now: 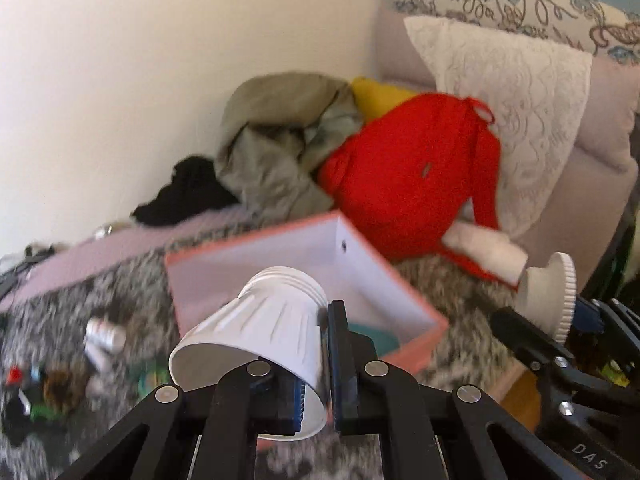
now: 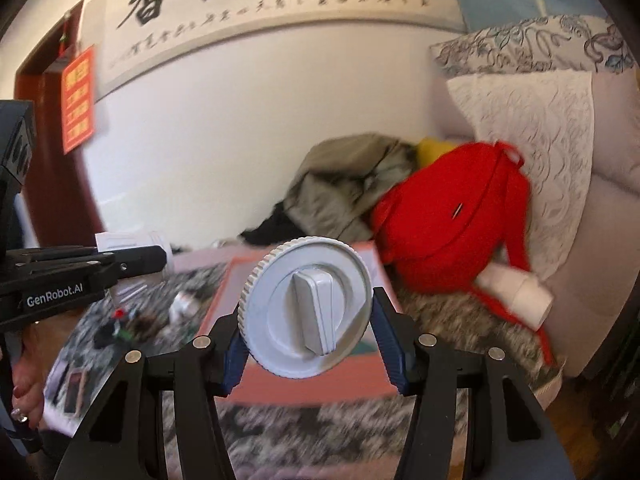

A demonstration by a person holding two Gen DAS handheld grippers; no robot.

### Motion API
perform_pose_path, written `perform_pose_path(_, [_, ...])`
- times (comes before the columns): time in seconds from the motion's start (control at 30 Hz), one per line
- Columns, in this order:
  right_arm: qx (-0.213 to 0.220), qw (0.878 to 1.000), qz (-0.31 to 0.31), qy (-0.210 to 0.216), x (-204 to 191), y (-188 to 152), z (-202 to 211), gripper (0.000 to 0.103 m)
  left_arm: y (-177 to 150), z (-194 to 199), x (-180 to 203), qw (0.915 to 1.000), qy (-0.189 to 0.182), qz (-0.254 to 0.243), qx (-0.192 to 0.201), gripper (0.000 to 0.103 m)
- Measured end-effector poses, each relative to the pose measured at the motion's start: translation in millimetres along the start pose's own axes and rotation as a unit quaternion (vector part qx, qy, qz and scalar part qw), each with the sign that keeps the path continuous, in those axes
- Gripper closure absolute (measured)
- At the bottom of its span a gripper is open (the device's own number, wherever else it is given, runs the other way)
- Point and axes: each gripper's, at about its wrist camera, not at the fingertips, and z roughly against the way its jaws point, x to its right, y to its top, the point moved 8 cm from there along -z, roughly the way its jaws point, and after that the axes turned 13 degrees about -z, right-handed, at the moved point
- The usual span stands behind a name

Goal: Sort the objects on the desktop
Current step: 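Carry the cup with left tool while right tool carries the lid into pink box, release, then grasp the black glove with left tool while right tool grasps the wooden bead bracelet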

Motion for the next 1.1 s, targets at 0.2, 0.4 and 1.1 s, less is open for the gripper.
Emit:
perform_pose_path(0.2, [-0.004, 1.0, 0.016, -0.001, 0, 39, -92, 0.044, 11, -96, -39, 0.9972, -0.05, 0.023, -0.051, 0.06])
perform_pose_path(0.4, [-0.122, 0.991, 0.001, -0.053, 21, 2, -219, 0.02, -30, -165, -77, 0.99, -0.052, 0.053, -0.12, 0.018])
perform_pose_path(1.1, [-0.119, 0.991, 0.038, 0.041, -100, -46, -97, 0.008, -150, 3, -155, 0.9826, 0.054, 0.139, -0.11, 0.015])
